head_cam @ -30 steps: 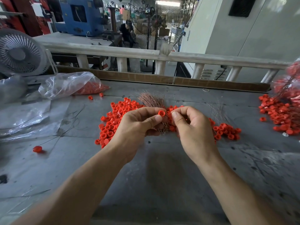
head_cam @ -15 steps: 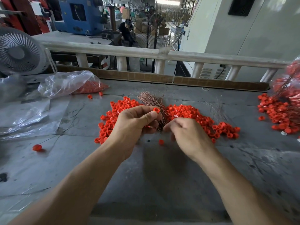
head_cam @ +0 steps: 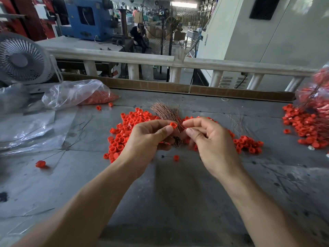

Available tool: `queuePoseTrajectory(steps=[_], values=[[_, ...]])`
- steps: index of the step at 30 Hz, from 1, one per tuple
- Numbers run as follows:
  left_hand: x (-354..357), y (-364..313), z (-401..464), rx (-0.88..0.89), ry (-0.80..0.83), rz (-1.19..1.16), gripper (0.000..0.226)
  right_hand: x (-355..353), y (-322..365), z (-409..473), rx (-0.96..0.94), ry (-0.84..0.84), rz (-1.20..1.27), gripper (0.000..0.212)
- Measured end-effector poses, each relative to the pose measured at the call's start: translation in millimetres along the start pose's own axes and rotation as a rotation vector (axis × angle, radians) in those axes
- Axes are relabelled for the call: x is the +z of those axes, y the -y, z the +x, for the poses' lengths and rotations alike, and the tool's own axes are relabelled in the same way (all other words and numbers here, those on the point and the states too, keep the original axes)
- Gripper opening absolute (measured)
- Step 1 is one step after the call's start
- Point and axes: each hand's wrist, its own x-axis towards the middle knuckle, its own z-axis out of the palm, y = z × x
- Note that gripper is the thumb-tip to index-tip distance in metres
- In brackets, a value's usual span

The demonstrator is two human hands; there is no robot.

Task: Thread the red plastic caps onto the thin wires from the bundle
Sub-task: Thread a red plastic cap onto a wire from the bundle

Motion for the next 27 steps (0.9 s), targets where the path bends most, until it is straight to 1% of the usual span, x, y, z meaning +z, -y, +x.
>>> queuePoseTrajectory(steps=[4,9,14,19,27], values=[[-1.5,0.9,0.7,0.028,0.003,0.032,0.017,0.8,4.0,-1.7,-0.065,-0.037,0.043,0.018],[-0.2,2.0,0.4,0.049,0.033,0.066,0.019,0.2,5.3,-3.5,-0.108,-0.028,0.020,0.016],[-0.1,2.6,0.4,0.067,0.058,0.081,0.020,0.3,3.4,-3.1,-0.095,0.013,0.005,0.027],[-1.0,1.8,0.4,0.077,0.075,0.095,0.021,3.8,2.8,-3.0,-0.139,0.010,0.038,0.022],[-1.1,1.7,-0.5,0.108,0.103,0.115,0.022,2.8,2.4,-2.9,-0.207,-0.017,-0.049,0.016]])
